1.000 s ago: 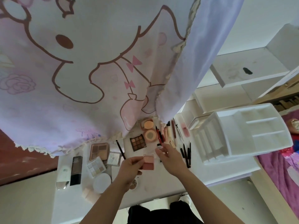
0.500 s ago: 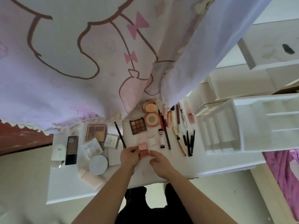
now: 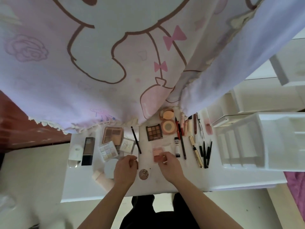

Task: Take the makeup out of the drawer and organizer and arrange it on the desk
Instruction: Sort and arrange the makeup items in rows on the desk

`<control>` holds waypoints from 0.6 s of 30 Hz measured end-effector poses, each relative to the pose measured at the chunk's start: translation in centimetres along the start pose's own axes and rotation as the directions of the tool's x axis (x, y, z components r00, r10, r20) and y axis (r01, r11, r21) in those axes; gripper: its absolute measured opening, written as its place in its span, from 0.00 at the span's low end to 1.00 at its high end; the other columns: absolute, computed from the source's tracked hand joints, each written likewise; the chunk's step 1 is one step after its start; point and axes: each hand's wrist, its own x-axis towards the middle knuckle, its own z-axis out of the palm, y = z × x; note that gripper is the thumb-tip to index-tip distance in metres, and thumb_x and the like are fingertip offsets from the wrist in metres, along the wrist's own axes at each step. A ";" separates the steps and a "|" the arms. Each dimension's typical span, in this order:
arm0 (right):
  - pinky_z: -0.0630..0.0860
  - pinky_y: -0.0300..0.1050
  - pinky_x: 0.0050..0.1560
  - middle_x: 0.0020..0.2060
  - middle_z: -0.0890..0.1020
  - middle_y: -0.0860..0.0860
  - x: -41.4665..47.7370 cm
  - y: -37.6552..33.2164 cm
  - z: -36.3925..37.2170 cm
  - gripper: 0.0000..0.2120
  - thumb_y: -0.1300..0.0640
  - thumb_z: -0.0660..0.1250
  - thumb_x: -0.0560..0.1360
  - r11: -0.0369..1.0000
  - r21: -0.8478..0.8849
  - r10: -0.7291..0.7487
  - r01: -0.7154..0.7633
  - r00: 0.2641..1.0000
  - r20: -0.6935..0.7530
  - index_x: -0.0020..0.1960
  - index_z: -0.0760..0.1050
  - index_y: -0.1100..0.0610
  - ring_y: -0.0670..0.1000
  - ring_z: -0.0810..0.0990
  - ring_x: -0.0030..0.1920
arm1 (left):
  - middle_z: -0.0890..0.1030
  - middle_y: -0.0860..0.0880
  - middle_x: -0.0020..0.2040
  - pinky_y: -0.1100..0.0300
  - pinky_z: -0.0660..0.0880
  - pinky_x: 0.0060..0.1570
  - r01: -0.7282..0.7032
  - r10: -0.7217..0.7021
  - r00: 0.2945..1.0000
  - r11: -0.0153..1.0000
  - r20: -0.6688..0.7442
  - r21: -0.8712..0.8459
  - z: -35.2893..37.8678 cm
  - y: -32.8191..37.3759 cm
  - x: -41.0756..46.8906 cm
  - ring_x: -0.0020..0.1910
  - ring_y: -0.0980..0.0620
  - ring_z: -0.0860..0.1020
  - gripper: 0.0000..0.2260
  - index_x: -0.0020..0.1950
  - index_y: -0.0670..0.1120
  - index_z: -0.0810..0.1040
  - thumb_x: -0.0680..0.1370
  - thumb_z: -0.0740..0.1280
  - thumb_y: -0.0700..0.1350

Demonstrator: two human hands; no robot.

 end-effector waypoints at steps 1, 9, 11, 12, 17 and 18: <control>0.70 0.38 0.45 0.48 0.80 0.48 0.3 -0.6 0.4 0.07 0.54 0.63 0.78 1.000 -0.002 -0.021 0.021 1.000 0.002 0.56 0.75 0.50 0.49 0.79 0.47 | 0.82 0.55 0.48 0.55 0.76 0.48 -0.024 0.025 0.999 0.999 -0.032 0.040 -0.5 -1.0 -0.2 0.50 0.50 0.78 0.09 0.49 0.54 0.83 0.77 0.63 0.44; 0.73 0.36 0.46 0.43 0.81 0.47 2.6 -5.0 4.0 0.19 0.48 0.66 0.78 0.998 0.015 0.051 -0.053 0.993 0.104 0.66 0.75 0.54 0.49 0.81 0.48 | 0.84 0.51 0.51 0.48 0.78 0.53 -0.198 0.198 0.977 0.980 -0.078 0.006 -2.2 -4.7 -0.5 0.51 0.47 0.80 0.11 0.52 0.47 0.83 0.76 0.63 0.37; 0.70 0.36 0.44 0.50 0.83 0.50 3.0 -5.5 4.7 0.20 0.45 0.65 0.78 0.996 -0.037 0.086 -0.083 0.992 0.092 0.66 0.75 0.54 0.50 0.81 0.51 | 0.83 0.51 0.54 0.47 0.77 0.56 -0.126 0.122 0.991 0.988 -0.054 -0.086 -2.4 -4.9 -0.6 0.55 0.48 0.79 0.12 0.55 0.48 0.83 0.78 0.64 0.37; 0.69 0.37 0.47 0.54 0.83 0.51 3.2 -5.8 4.9 0.20 0.44 0.65 0.78 0.994 -0.083 0.084 -0.077 0.994 0.075 0.65 0.75 0.54 0.51 0.81 0.54 | 0.83 0.51 0.55 0.48 0.77 0.57 -0.104 0.099 0.994 0.988 -0.043 -0.111 -2.6 -4.9 -0.8 0.56 0.48 0.79 0.12 0.56 0.48 0.83 0.78 0.65 0.36; 0.71 0.36 0.38 0.44 0.83 0.48 3.2 -5.9 5.0 0.12 0.48 0.64 0.79 0.993 -0.096 0.074 -0.071 0.997 0.028 0.55 0.79 0.54 0.47 0.79 0.42 | 0.82 0.52 0.55 0.49 0.77 0.57 -0.041 0.046 0.999 0.986 0.026 -0.162 -3.3 -4.9 -0.7 0.54 0.50 0.80 0.12 0.57 0.49 0.82 0.78 0.65 0.37; 0.74 0.38 0.38 0.41 0.83 0.48 3.1 -5.8 4.8 0.11 0.49 0.64 0.79 0.995 -0.075 0.062 -0.059 0.998 0.032 0.54 0.79 0.54 0.47 0.81 0.40 | 0.82 0.52 0.56 0.49 0.77 0.58 -0.018 0.026 0.999 0.985 0.041 -0.171 -3.4 -4.8 -0.7 0.55 0.51 0.80 0.12 0.57 0.49 0.82 0.79 0.65 0.38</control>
